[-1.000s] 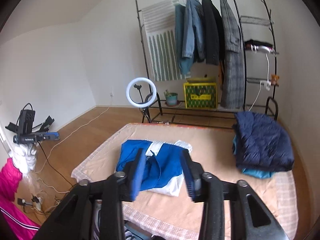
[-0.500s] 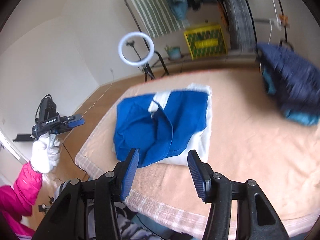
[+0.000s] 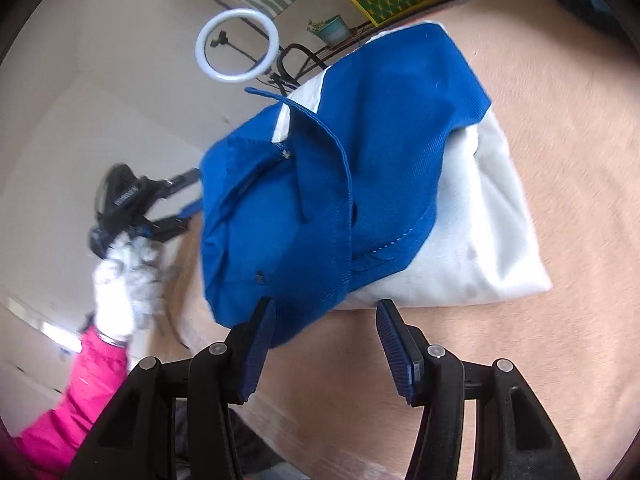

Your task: Fold large clothes

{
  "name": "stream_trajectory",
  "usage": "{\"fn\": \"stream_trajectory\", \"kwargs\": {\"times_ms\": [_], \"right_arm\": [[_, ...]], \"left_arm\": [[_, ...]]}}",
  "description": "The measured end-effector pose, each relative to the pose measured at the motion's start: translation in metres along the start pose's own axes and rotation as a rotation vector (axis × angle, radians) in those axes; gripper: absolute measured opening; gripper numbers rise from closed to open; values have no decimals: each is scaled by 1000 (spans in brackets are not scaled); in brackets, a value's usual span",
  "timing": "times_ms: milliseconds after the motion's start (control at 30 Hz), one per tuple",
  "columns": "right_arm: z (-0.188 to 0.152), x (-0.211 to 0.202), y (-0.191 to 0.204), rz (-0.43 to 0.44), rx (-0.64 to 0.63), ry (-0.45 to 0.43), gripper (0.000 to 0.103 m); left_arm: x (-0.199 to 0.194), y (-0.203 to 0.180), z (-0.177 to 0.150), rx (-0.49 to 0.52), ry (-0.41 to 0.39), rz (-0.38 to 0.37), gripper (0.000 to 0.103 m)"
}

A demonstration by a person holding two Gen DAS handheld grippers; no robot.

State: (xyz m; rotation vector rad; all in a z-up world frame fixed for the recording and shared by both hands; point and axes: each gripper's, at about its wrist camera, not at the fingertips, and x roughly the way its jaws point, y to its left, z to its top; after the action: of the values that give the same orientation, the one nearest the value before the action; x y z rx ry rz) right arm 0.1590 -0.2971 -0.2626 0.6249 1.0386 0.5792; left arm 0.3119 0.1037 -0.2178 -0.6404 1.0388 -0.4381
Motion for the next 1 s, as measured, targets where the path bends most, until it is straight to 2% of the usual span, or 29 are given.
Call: {"fn": "stream_trajectory", "kwargs": {"times_ms": [133,200,233,267,300,367,467,500,567,700,800,833,900,933,1000], "right_arm": [[0,9,7,56,12,29,52],[1,13,17,50,-5,57,34],[3,14,20,39,-11,63,29],[6,17,25,23,-22,67,21],[9,16,31,13,-35,67,11],[12,4,47,-16,-85,54,7],[14,-28,66,-6,-146,21,5],[14,-38,68,-4,-161,7,4],[11,-46,60,7,-152,-2,4],[-1,-13,32,-121,-106,87,3],[-6,-6,24,-151,-110,108,3],[-5,-10,24,-139,-106,99,3],[-1,-15,26,-136,-118,86,3],[0,-17,27,-131,-124,84,3],[0,-20,30,-127,-133,86,3]], "left_arm": [[12,-8,-3,25,50,-15,59],[19,-19,-9,83,74,12,58],[20,-22,-11,99,79,24,47],[23,-25,-14,114,91,35,22],[24,-27,-15,116,103,33,15],[21,-26,-19,86,104,-3,9],[8,-16,-34,1,107,-109,7],[10,-11,-43,-11,121,-101,7],[19,2,-57,-30,146,-87,7],[32,22,-69,-95,133,-104,7],[16,12,-68,-45,122,-88,8],[10,9,-65,-31,115,-78,13],[-9,5,-51,-21,59,-68,36],[-14,4,-45,-25,29,-68,53],[-23,4,-25,-54,-30,-70,57]]}}
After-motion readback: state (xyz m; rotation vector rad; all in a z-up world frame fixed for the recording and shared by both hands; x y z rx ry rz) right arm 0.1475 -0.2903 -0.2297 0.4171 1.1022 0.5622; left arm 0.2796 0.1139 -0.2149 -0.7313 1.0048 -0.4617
